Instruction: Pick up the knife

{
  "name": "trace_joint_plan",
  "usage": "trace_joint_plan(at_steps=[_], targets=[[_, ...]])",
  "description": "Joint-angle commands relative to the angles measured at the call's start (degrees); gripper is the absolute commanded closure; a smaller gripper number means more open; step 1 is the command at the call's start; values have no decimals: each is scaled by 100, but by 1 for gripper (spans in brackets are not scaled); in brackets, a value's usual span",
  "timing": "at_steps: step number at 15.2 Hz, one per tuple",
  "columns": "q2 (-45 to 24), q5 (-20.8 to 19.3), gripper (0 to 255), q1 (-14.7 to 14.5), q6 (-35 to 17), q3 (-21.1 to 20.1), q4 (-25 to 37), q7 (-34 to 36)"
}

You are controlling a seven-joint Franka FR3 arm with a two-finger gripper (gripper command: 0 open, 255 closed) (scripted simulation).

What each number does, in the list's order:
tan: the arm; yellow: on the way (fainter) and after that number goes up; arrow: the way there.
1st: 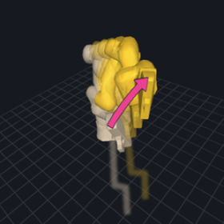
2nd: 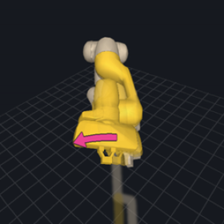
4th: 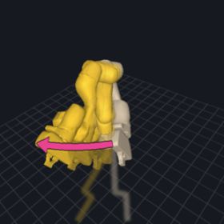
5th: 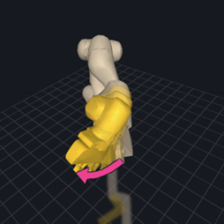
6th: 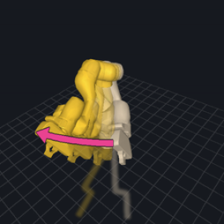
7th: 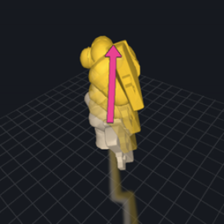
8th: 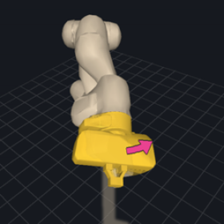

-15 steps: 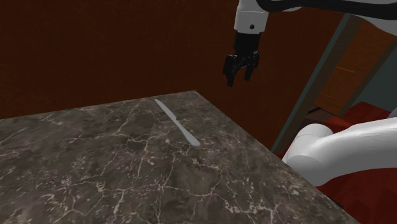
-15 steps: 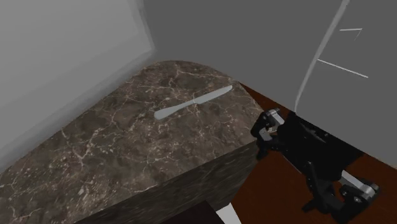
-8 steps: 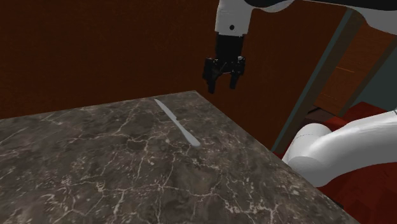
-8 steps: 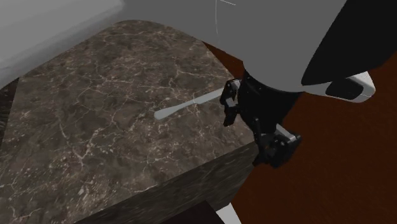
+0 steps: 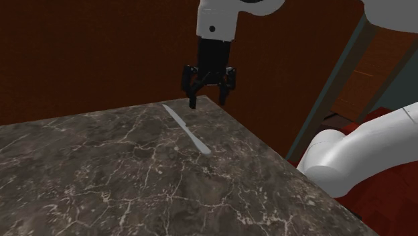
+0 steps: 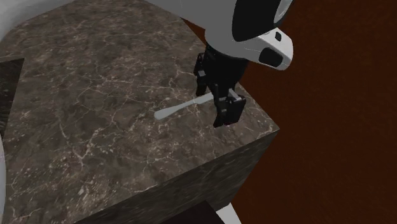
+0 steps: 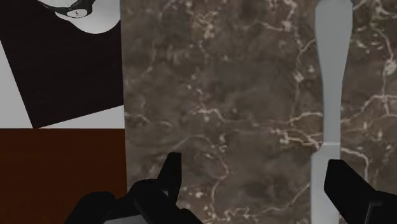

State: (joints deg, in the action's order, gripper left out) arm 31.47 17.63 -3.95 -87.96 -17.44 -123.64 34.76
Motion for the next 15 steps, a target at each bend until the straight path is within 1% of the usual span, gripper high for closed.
trace_joint_plan(at_steps=[1, 4, 5, 12, 14, 15], targets=[[-247, 198, 0, -35, -96, -163, 201, 276], [-636, 446, 0, -86, -269, -413, 520, 681], [-669, 463, 0, -91, -284, -433, 547, 714], [-621, 531, 0, -118, -833, -510, -61, 576], [-620, 531, 0, -118, -833, -510, -62, 576], [-615, 532, 255, -119, -837, -509, -72, 573]])
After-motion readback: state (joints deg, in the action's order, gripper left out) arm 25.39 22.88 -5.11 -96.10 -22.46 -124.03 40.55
